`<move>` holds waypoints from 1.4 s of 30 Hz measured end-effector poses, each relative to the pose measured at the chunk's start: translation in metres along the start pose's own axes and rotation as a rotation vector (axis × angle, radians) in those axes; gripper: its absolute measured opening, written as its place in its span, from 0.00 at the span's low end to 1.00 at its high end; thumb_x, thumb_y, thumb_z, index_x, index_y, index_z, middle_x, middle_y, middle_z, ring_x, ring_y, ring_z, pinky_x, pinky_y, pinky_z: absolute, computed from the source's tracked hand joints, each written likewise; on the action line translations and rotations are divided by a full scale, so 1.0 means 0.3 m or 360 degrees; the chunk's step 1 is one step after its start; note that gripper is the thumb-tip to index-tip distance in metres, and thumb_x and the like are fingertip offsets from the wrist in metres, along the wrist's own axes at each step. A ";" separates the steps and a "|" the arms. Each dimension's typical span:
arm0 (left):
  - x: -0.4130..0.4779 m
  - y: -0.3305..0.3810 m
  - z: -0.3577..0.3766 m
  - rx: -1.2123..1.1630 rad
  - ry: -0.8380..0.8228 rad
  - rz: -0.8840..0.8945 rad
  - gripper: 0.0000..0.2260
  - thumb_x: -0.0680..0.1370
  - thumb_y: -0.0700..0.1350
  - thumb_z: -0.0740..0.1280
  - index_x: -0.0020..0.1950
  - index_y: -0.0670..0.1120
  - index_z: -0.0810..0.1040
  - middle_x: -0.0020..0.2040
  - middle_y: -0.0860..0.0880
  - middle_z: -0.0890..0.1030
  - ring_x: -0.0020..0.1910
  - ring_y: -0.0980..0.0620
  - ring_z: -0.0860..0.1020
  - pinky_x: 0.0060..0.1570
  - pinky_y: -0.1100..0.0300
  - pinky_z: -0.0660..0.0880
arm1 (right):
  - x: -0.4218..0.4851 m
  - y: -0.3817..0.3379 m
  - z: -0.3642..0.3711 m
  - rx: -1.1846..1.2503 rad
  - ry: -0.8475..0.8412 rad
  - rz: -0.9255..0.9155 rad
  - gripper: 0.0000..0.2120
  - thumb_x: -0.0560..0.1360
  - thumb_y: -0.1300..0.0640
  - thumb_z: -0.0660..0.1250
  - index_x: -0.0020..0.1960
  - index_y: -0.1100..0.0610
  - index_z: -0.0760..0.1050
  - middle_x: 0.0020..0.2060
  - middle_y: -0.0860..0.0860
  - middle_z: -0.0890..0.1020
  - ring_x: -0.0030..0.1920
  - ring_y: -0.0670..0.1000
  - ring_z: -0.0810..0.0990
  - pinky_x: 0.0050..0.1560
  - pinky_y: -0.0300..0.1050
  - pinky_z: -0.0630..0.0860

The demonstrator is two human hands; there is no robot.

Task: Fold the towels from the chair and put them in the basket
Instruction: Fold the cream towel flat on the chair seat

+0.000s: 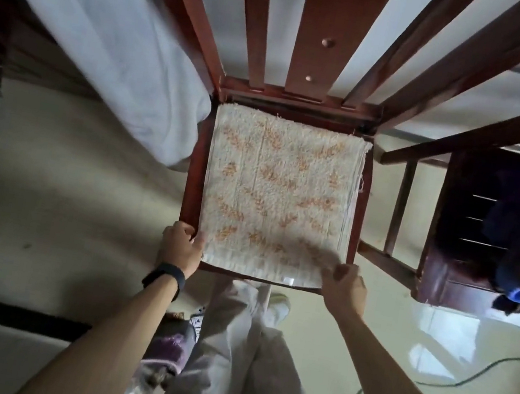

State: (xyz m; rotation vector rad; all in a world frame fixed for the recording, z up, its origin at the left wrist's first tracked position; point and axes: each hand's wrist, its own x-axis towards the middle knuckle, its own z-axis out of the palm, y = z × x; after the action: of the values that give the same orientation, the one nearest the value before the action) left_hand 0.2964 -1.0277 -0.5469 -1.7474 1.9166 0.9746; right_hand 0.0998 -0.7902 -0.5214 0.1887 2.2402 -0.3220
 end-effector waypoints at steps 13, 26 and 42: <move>0.005 0.018 0.030 0.0078 0.0042 -0.0038 0.10 0.78 0.52 0.66 0.47 0.45 0.79 0.42 0.46 0.83 0.41 0.43 0.81 0.40 0.53 0.78 | 0.025 0.031 0.000 -0.0023 0.0075 0.0001 0.08 0.76 0.51 0.66 0.52 0.53 0.74 0.44 0.50 0.78 0.48 0.54 0.75 0.47 0.45 0.71; -0.171 -0.002 0.003 -0.0571 -0.0076 0.0068 0.08 0.81 0.50 0.64 0.57 0.47 0.74 0.50 0.49 0.81 0.37 0.51 0.82 0.45 0.49 0.81 | -0.043 0.123 -0.112 0.0511 0.0178 -0.0016 0.10 0.76 0.41 0.66 0.44 0.47 0.72 0.37 0.49 0.85 0.42 0.56 0.85 0.48 0.59 0.82; -0.175 0.028 0.130 0.0239 -0.0024 -0.0380 0.17 0.81 0.53 0.59 0.62 0.40 0.69 0.60 0.37 0.73 0.53 0.35 0.77 0.53 0.43 0.76 | -0.002 0.119 0.033 0.0038 0.0171 -0.0035 0.16 0.80 0.52 0.64 0.61 0.62 0.71 0.60 0.62 0.74 0.59 0.64 0.74 0.57 0.52 0.68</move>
State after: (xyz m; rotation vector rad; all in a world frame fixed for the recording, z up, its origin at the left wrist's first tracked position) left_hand 0.2898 -0.9629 -0.5363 -1.8232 1.6766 0.7365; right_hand 0.1162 -0.7590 -0.5329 0.1979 2.3467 -0.3581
